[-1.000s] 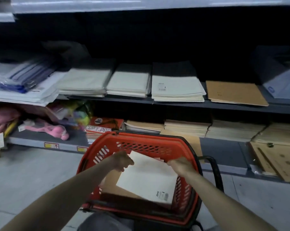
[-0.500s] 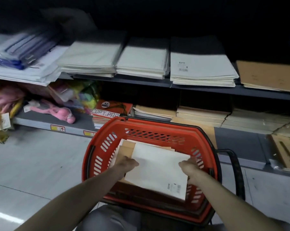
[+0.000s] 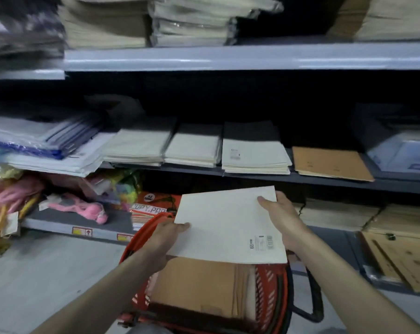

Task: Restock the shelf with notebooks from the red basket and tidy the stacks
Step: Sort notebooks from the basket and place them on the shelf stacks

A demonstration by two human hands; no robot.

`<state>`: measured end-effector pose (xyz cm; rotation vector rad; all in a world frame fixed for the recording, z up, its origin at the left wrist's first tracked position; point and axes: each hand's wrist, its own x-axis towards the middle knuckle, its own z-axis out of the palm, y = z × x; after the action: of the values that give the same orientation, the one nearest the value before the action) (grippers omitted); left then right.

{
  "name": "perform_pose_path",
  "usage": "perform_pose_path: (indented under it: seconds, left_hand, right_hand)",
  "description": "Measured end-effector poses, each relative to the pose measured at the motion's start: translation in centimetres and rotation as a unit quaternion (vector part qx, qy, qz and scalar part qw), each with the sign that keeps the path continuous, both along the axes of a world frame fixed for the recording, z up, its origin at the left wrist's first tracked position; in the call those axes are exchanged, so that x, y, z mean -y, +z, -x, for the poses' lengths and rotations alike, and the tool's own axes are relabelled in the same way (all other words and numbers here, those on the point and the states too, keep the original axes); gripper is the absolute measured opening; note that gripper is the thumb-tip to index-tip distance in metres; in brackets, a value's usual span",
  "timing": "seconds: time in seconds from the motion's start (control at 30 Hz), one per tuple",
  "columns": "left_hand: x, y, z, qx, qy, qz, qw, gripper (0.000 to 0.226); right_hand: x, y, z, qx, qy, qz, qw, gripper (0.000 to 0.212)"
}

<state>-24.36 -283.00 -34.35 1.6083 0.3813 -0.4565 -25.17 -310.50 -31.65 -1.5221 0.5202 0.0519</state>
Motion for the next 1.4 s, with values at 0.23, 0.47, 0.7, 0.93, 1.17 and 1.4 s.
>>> perform_pose_path:
  seconds: [0.23, 0.47, 0.7, 0.93, 1.17, 1.4]
  left_hand:
    - [3.5, 7.8, -2.0, 0.053, 0.007, 0.151, 0.987, 0.032]
    - [10.0, 12.4, -2.4, 0.043, -0.074, 0.284, 0.955, 0.035]
    - [11.7, 8.4, -3.5, 0.128, -0.054, 0.124, 0.982, 0.027]
    - [12.0, 8.2, -5.8, 0.25, 0.018, -0.017, 0.968, 0.048]
    - [13.9, 6.1, -10.5, 0.27, 0.067, -0.139, 0.951, 0.06]
    - [14.0, 5.8, -10.4, 0.277, 0.06, -0.143, 0.948, 0.062]
  right_hand:
    - [3.5, 7.2, 1.8, 0.116, -0.073, -0.054, 0.989, 0.018]
    - [4.3, 5.4, 0.2, 0.11, -0.294, -0.275, 0.909, 0.037]
    - [3.7, 4.4, 0.2, 0.086, -0.129, -0.189, 0.97, 0.035]
    - [6.0, 5.1, -1.6, 0.125, -0.036, 0.17, 0.977, 0.051]
    - [6.8, 4.5, -7.4, 0.129, -0.064, 0.355, 0.924, 0.038]
    - [6.3, 3.1, -7.2, 0.116, -0.049, 0.412, 0.903, 0.041]
